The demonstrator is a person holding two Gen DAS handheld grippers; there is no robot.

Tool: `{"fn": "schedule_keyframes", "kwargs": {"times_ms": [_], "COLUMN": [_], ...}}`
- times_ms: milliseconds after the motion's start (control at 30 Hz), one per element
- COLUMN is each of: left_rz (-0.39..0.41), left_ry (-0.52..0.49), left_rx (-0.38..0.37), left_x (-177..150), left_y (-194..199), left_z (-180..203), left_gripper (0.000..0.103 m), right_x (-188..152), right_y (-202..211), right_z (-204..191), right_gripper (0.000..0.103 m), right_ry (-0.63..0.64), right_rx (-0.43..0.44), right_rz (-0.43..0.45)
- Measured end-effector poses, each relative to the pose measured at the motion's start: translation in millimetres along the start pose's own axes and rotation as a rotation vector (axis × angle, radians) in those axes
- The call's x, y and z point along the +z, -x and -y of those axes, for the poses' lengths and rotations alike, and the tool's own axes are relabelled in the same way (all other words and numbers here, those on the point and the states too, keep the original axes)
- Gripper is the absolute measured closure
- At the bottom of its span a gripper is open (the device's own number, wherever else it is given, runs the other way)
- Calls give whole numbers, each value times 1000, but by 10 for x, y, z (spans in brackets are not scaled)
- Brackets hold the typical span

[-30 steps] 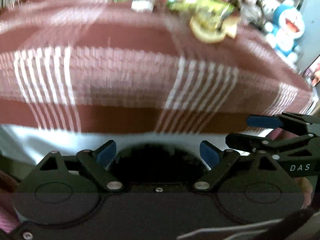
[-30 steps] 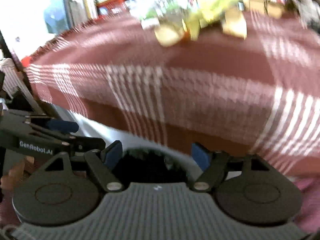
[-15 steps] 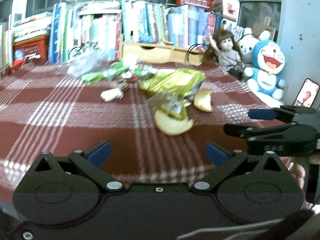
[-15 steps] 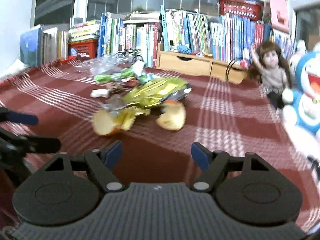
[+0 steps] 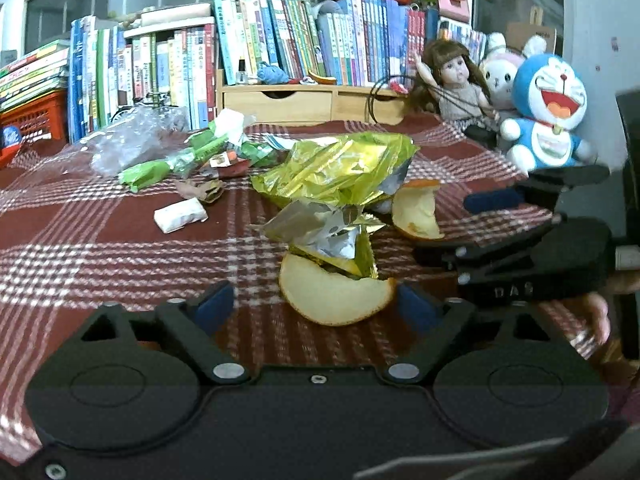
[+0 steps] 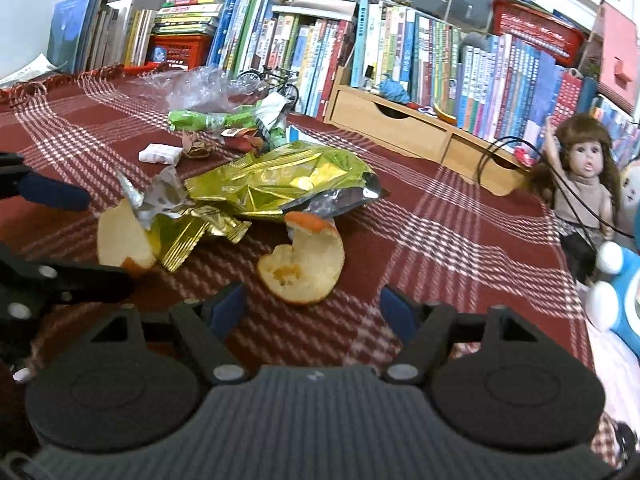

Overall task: Collect trash
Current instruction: 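Raise both tools back over the table toward the bread crusts, then grasp a bread crust with the left tool while the right tool grasps an orange peel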

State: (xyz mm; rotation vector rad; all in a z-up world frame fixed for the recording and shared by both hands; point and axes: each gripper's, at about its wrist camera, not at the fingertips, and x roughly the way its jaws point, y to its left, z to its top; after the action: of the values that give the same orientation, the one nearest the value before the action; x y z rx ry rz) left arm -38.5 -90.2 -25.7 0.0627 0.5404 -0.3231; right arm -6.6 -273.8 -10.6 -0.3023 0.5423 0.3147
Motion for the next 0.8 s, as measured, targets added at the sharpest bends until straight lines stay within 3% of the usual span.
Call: {"fn": "schedule_keyframes", "kwargs": {"times_ms": [133,200,367,400,433,533,800], "left_rz": [-5,1,29,37,40,45,48], "left_ry": [6,3,-19,-27,-31,-17,23], "left_rx": [-30,-39,-42,-39,-33,-30,-12], "left_x": [1,4,-3,-4,-6,-12,-9], "left_y": [-93,-101,-36,-13,5,56,256], "left_z": [-13,-13,20,28,33,9,-111], "left_gripper": [31,41,57,60,61,65,69], "right_x": [63,84,132,143,152,167,148], "right_y": [-105,-136,-177,-174,-164,-121,78], "right_z": [81,96,56,45,31,-22,-19], "right_gripper": [20,21,34,41,51,59,69], "right_ry": [-13,-15,-5,-11,-17,-18,-93], "right_rx": [20,39,68,71,71,61,72], "right_rz": [3,1,-1,0,4,17,57]}}
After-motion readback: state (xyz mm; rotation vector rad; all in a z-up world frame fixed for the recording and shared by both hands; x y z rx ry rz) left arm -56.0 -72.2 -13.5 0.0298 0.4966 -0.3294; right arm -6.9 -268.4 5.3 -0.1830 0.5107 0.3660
